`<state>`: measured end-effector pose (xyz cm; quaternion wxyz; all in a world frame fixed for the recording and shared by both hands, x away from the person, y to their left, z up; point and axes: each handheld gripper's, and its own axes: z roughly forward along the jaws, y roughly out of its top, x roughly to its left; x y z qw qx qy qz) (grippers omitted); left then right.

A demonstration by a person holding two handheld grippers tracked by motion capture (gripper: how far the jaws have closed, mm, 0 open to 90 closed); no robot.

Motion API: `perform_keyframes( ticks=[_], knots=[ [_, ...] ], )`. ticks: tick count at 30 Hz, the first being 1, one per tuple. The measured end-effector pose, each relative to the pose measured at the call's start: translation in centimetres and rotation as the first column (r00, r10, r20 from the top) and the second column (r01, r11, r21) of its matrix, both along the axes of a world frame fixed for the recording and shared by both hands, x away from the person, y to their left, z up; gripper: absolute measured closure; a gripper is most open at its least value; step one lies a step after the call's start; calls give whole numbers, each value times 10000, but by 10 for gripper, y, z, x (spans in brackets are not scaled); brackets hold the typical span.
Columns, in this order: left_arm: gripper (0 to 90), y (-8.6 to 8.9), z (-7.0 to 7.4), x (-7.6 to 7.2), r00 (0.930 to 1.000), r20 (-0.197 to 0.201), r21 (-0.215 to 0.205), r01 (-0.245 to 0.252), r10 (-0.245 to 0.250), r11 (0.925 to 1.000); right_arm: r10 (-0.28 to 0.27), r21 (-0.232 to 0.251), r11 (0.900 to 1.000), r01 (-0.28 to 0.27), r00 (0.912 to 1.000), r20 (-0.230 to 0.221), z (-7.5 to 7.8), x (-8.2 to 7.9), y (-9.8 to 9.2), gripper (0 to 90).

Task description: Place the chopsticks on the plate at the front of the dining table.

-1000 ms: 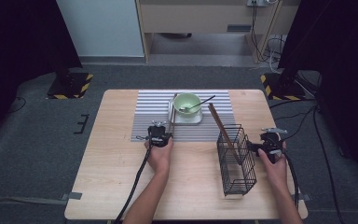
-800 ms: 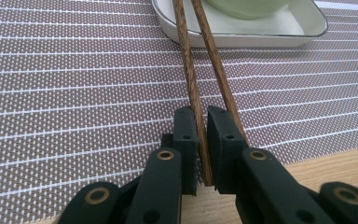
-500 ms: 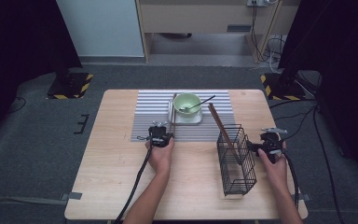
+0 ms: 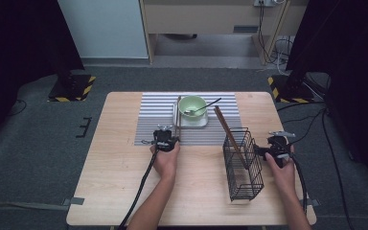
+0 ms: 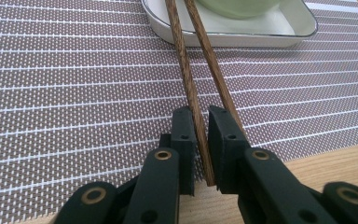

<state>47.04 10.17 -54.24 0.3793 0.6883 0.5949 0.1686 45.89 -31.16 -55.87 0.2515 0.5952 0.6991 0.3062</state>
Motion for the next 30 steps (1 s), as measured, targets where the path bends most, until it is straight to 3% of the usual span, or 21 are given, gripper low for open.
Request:
perform_keyframes(
  ticks=[30],
  knots=[
    [791, 2, -1, 4, 10000, -23, -272, 19, -19, 9996, -23, 17, 10000, 23, 10000, 5, 0, 0, 0, 33]
  ],
)
